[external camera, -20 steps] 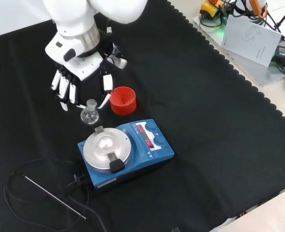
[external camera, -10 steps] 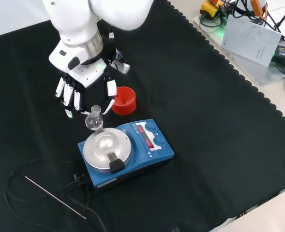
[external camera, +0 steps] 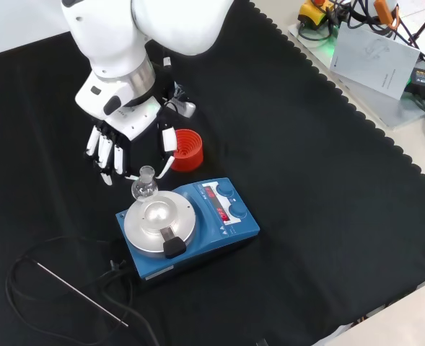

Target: Place the round-bottom flask on the heater.

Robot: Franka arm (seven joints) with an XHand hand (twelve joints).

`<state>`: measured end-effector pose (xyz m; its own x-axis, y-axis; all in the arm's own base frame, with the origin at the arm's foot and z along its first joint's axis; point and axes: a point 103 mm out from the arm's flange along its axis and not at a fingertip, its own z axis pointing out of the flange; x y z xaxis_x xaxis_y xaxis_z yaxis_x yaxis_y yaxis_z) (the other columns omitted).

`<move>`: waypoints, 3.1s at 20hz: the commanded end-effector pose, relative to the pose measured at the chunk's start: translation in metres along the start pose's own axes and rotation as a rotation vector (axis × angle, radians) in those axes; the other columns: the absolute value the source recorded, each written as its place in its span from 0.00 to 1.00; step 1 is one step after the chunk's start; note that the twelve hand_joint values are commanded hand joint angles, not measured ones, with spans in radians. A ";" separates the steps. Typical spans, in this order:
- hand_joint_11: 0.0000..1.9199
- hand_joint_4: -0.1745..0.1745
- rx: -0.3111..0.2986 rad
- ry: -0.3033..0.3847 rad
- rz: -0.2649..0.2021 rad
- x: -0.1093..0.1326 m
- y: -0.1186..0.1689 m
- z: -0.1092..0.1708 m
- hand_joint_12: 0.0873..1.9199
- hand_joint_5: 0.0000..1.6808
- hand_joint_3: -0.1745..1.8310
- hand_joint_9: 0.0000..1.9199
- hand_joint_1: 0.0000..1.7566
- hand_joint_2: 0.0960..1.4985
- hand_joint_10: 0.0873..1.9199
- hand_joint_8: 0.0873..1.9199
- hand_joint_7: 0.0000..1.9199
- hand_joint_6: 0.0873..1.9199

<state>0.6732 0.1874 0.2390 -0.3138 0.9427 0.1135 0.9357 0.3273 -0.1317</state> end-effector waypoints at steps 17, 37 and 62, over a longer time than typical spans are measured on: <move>0.29 0.73 0.044 0.016 -0.043 0.024 0.002 0.020 0.60 0.71 0.57 0.45 0.65 0.31 0.20 0.26 0.34 0.47; 0.29 0.75 0.074 0.000 -0.035 0.020 0.007 0.037 0.60 0.71 0.57 0.44 0.65 0.31 0.20 0.26 0.34 0.47; 0.29 0.76 0.093 0.023 -0.028 0.014 0.011 0.038 0.60 0.68 0.52 0.44 0.64 0.37 0.20 0.26 0.33 0.49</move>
<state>0.6725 0.2100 0.2024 -0.3386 0.9331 0.1207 0.9099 0.3575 -0.2105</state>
